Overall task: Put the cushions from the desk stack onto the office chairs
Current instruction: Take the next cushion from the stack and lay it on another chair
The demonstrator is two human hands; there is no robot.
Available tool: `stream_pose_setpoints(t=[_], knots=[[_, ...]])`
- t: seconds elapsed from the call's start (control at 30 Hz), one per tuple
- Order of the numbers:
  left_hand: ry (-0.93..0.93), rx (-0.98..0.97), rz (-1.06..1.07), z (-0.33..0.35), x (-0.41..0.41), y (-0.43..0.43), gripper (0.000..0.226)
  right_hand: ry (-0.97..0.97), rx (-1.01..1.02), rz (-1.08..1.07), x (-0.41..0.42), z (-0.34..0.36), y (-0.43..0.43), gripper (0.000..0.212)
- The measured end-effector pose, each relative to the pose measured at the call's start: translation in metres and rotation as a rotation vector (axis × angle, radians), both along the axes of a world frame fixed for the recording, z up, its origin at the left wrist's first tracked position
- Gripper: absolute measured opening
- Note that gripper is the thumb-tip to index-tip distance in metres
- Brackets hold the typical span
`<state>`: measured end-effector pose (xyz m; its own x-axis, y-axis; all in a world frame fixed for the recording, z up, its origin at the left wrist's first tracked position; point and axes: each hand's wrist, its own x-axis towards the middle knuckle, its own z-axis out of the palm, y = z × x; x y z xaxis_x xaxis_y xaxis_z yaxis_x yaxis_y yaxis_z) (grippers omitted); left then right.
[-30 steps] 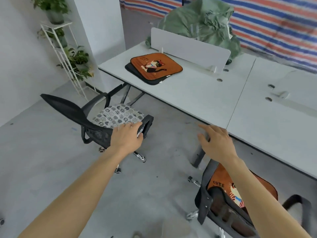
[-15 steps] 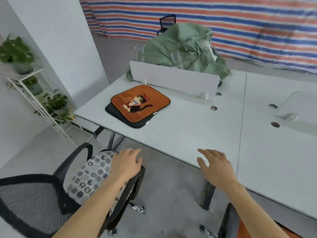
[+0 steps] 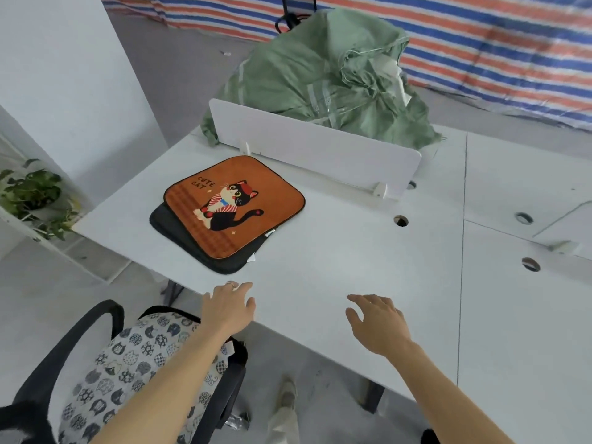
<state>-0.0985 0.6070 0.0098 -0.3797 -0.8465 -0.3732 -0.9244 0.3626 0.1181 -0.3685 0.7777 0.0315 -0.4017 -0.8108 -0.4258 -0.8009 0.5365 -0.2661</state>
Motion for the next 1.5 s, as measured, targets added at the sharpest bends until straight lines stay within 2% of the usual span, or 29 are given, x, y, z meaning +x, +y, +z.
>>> stream_pose_setpoints(t=[0.2,0.4,0.5,0.6,0.8,0.9,1.03,1.17,1.23,1.37,1.43,1.5], knots=[[-0.012,0.009,-0.019,-0.025,-0.039,-0.103,0.05,-0.032,0.173,-0.04,-0.018,-0.044,-0.071,0.048],[-0.096,-0.077,-0.011,-0.054,-0.054,-0.185,0.055,-0.038,0.234,-0.133,-0.04,-0.086,-0.123,0.049],[-0.196,-0.031,-0.004,-0.076,-0.048,-0.203,0.062,-0.03,0.216,-0.184,-0.041,-0.106,-0.126,0.049],[-0.267,-0.044,-0.049,-0.096,-0.043,-0.201,0.066,0.011,0.114,-0.227,-0.029,-0.126,-0.11,0.056],[-0.177,-0.181,-0.126,-0.117,-0.033,-0.198,0.061,0.072,0.053,-0.194,-0.016,-0.163,-0.084,0.059],[-0.2,-0.193,-0.141,-0.12,-0.034,-0.194,0.057,0.071,0.052,-0.216,-0.013,-0.173,-0.084,0.06],[-0.279,-0.212,-0.213,-0.098,-0.044,-0.204,0.045,0.07,0.071,-0.207,-0.013,-0.176,-0.081,0.06],[-0.314,-0.261,-0.179,-0.056,-0.057,-0.236,0.037,0.053,0.084,-0.187,-0.015,-0.17,-0.083,0.06],[-0.241,-0.349,-0.23,-0.032,-0.063,-0.237,0.037,0.043,0.098,-0.171,-0.018,-0.165,-0.084,0.06],[0.043,-0.467,-0.421,0.01,-0.089,-0.208,0.025,-0.007,0.161,-0.131,-0.025,-0.153,-0.084,0.067],[0.176,-0.377,-0.374,0.026,-0.111,-0.181,0.02,-0.056,0.196,-0.109,-0.03,-0.144,-0.086,0.076],[0.294,-0.18,-0.263,0.028,-0.132,-0.149,0.015,-0.18,0.184,-0.175,-0.036,-0.13,-0.094,0.081]])
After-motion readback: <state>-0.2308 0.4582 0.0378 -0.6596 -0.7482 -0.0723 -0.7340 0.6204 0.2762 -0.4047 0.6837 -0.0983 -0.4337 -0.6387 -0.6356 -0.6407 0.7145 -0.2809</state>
